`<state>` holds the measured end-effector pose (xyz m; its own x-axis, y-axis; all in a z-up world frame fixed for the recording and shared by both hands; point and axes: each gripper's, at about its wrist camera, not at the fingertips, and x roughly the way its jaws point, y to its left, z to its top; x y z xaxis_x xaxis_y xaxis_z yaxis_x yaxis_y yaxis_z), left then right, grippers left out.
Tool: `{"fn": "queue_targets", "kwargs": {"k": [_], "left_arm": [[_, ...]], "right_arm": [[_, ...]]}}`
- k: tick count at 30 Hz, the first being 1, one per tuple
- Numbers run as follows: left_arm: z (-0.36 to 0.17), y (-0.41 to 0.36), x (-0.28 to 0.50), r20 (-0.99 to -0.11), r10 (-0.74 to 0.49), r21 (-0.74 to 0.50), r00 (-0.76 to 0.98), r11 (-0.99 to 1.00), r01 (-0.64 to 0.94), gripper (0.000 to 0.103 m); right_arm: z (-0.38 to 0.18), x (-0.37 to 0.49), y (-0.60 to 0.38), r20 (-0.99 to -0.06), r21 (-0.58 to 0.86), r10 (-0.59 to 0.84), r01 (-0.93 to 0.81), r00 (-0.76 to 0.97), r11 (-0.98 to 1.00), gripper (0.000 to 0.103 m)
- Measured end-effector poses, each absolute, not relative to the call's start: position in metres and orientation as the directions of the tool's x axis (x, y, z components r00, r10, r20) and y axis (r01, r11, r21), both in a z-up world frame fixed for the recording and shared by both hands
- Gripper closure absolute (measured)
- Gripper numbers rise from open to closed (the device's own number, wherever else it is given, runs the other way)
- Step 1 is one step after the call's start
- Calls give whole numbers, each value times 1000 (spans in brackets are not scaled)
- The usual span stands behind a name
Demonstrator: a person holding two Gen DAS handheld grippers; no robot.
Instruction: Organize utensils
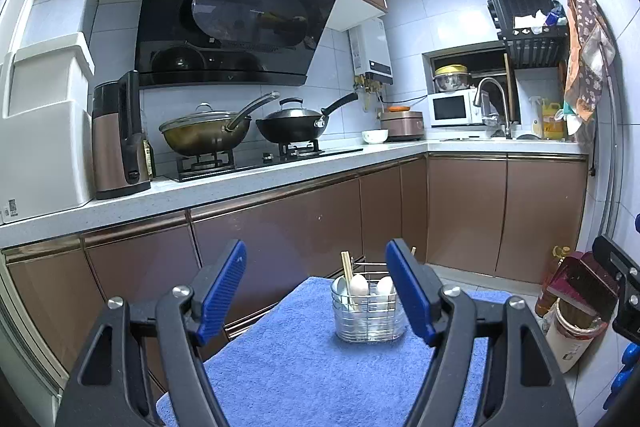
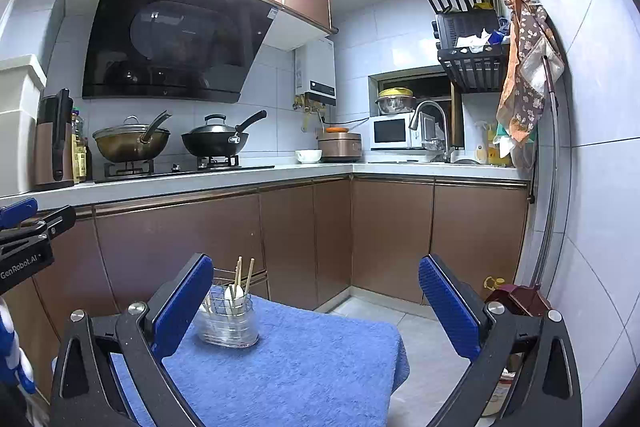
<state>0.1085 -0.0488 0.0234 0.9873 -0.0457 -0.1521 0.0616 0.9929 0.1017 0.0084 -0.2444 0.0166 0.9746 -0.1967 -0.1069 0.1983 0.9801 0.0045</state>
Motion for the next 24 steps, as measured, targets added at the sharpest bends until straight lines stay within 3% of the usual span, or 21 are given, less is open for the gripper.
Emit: {"fn": "queue_targets", "kwargs": {"k": [24], "left_arm": [[16,-28,95,-171,-16,109,985,993,35,32]], "right_arm": [[16,12,-228,-113,-2,-186,187,976,982,0]]}}
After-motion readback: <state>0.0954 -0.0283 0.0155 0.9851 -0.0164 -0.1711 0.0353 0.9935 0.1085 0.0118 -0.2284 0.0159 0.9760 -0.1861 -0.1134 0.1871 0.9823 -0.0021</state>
